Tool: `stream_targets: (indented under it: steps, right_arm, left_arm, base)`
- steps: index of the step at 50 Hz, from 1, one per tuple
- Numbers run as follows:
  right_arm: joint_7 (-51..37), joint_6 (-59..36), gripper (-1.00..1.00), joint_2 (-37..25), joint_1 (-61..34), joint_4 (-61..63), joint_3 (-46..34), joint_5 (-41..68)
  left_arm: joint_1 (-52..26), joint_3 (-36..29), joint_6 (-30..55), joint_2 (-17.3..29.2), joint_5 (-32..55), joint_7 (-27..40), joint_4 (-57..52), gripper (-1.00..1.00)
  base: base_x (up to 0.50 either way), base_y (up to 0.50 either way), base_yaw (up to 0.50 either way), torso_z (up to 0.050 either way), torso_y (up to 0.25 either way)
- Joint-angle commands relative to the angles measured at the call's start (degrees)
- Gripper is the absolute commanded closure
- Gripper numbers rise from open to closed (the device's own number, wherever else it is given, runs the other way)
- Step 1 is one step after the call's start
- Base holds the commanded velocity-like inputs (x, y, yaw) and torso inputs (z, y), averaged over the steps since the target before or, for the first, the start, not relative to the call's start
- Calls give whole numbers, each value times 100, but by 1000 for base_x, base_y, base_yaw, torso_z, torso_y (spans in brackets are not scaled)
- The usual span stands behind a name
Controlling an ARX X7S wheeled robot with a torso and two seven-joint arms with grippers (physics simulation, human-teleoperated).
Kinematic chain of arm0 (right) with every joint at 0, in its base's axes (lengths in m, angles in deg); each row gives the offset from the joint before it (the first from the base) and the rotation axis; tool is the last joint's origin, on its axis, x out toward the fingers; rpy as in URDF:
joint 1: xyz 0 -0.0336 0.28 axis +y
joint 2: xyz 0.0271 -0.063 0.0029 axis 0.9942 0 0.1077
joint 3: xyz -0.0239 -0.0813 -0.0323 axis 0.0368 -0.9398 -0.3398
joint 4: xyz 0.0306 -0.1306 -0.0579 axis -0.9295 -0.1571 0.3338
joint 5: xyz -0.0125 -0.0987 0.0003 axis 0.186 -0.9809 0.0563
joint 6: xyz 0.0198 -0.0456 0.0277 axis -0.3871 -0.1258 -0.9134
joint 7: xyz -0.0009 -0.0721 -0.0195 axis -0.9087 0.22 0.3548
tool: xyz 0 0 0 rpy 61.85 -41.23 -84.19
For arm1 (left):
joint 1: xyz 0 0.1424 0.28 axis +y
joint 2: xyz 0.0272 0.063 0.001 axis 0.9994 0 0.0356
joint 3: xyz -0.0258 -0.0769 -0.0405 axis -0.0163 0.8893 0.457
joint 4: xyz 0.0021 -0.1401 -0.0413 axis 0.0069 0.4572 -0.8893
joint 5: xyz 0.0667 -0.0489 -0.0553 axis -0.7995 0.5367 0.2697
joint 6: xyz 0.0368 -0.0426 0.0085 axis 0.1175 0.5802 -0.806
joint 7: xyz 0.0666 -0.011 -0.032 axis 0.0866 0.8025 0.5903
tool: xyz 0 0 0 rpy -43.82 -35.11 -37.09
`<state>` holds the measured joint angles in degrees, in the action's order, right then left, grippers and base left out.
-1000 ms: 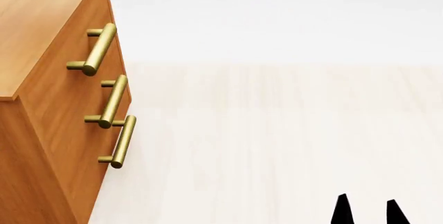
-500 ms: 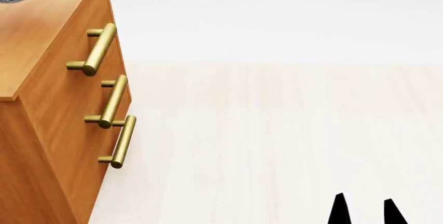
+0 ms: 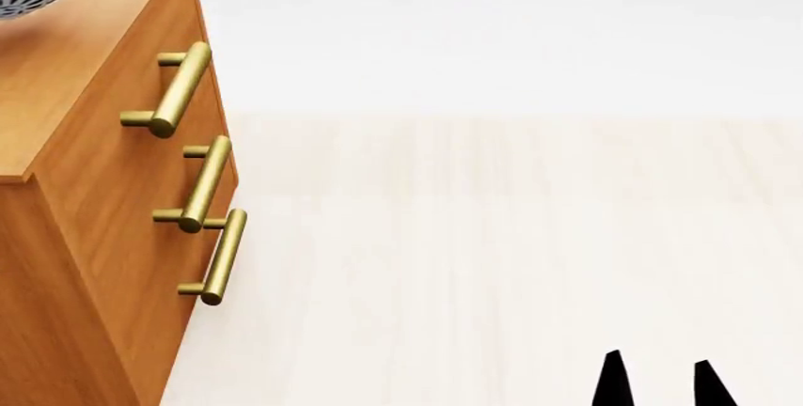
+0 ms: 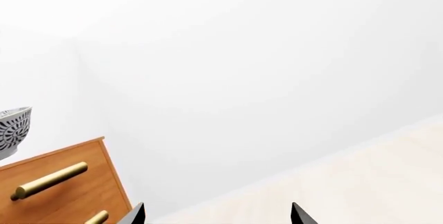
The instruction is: Put the bowl on top of the cabinet.
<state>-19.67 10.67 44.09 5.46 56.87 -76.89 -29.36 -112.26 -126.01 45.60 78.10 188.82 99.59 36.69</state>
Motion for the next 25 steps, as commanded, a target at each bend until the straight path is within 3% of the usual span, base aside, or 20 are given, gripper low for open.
stream_targets:
  steps: [1,25]
  right_arm:
    - [1,-17,-100,16,-22,-27,-8,-27]
    - [-11,-29,-100,28,-21,-28,-6,-74]
  left_arm:
    - [-8,-35,-106,53,-50,4,45,100]
    - [122,-86,-141,109,-41,-36,45,100]
  base:
    - [0,0,0,0,0]
    - [0,0,0,0,0]
